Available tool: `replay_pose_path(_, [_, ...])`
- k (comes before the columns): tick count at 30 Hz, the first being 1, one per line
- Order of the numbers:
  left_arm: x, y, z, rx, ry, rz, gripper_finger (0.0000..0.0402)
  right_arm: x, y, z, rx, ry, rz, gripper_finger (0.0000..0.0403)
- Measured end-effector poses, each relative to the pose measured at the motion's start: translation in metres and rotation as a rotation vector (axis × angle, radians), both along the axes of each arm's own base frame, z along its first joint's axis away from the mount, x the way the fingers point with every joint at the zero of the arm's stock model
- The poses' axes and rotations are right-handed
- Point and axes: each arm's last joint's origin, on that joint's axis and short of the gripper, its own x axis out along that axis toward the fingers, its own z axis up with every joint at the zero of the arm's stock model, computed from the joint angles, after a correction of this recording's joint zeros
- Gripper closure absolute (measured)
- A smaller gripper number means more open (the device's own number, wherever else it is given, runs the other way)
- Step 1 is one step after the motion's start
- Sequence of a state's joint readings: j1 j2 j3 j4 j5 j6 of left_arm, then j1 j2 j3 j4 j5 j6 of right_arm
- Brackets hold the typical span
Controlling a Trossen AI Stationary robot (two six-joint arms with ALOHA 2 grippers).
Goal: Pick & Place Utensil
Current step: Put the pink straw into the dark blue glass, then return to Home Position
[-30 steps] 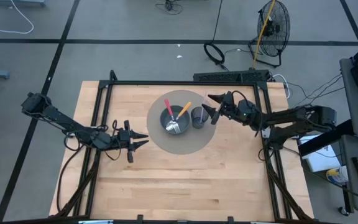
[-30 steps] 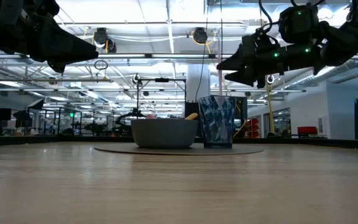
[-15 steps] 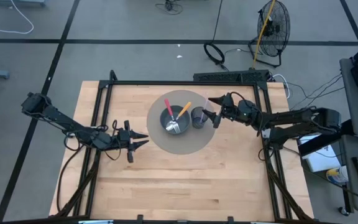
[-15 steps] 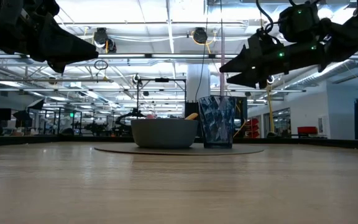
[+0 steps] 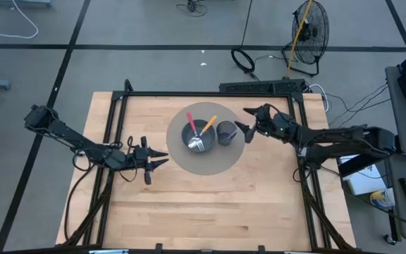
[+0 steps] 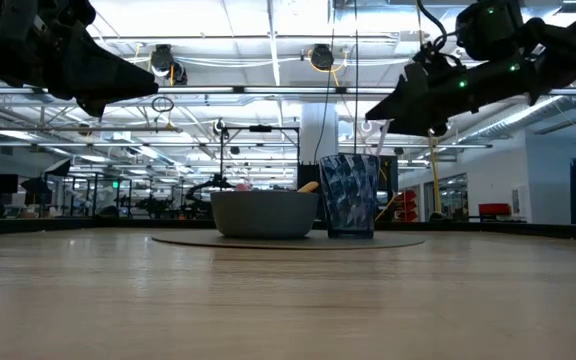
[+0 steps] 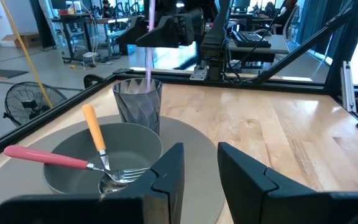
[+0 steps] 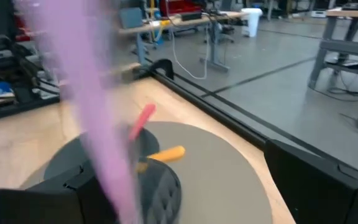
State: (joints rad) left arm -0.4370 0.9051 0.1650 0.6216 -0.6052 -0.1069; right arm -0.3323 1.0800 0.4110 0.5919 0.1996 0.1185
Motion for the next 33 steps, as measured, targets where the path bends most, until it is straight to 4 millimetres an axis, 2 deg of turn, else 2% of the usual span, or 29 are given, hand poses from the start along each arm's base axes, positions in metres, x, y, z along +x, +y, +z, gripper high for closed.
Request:
replay_pose_path(13, [0.000, 0.000, 0.000, 0.007, -0.001, 0.008, 0.0298, -0.009, 0.003, 0.012, -0.030, -0.034, -0.010, 0.0048])
replay_pose_path(33, [0.000, 0.000, 0.000, -0.001, -0.003, 0.009, 0.0298, -0.040, 0.013, 0.054, -0.143, -0.248, -0.010, 0.0048])
